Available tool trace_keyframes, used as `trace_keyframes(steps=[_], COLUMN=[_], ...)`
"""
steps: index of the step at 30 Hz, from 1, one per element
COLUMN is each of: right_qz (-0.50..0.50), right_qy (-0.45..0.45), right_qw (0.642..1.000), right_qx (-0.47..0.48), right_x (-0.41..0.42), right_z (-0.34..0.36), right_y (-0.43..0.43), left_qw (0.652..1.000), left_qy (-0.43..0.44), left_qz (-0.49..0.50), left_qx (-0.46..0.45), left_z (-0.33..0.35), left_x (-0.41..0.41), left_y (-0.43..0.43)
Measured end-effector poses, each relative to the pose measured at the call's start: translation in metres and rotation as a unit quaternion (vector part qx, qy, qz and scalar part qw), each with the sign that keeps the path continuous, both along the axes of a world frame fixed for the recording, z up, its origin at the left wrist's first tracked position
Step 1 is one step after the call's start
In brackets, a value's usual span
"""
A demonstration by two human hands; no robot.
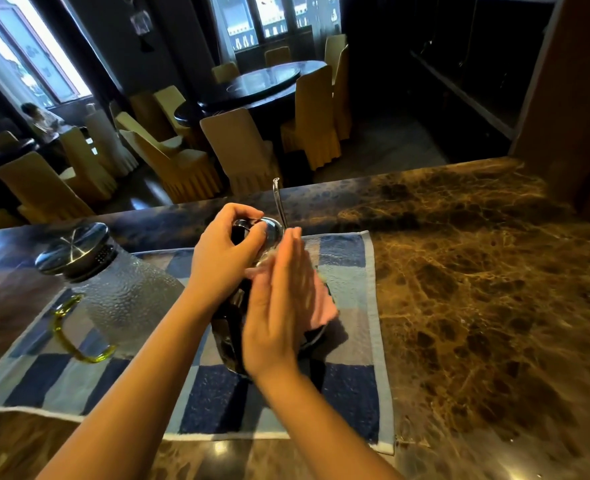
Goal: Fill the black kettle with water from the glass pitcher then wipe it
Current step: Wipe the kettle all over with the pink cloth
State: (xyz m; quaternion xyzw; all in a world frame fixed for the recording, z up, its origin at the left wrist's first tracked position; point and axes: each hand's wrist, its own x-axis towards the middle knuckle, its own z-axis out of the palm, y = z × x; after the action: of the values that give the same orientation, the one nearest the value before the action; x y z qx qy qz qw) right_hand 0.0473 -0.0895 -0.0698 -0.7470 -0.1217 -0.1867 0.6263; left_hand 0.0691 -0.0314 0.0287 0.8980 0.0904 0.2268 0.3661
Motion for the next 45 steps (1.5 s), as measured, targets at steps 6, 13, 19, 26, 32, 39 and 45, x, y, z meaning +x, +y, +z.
trace_keyframes(steps=[6,13,19,26,32,39,45], right_qz=[0.008,0.060,0.037,0.059,0.175,0.408,0.560], right_qy=[0.070,-0.019,0.168,0.260,0.405,0.442,0.409], right_qw=[0.996,0.997,0.980,0.943,0.830,0.710,0.671], right_qx=[0.056,-0.045,0.098,0.198,0.342,0.367,0.263], right_x=[-0.028,0.023,0.027,0.029,0.015,0.010,0.003], right_z=[-0.016,0.019,-0.020,-0.020,0.015,0.108,0.160], right_y=[-0.023,-0.031,-0.042,-0.071,-0.110,-0.100,-0.064], left_qw=[1.000,1.000,1.000,1.000,0.998,0.976,0.877], left_qy=[0.005,-0.003,-0.002,-0.004,0.037,-0.106,0.009], left_qz=[-0.001,0.004,0.003,-0.017,-0.035,-0.019,-0.166], left_qx=[0.010,0.010,0.013,0.004,-0.042,-0.189,-0.450], left_z=[0.001,0.000,-0.001,0.001,0.005,0.020,0.034], left_x=[-0.001,0.000,0.001,-0.001,-0.002,-0.044,-0.102], left_y=[0.001,0.000,0.002,0.003,0.006,-0.007,-0.011])
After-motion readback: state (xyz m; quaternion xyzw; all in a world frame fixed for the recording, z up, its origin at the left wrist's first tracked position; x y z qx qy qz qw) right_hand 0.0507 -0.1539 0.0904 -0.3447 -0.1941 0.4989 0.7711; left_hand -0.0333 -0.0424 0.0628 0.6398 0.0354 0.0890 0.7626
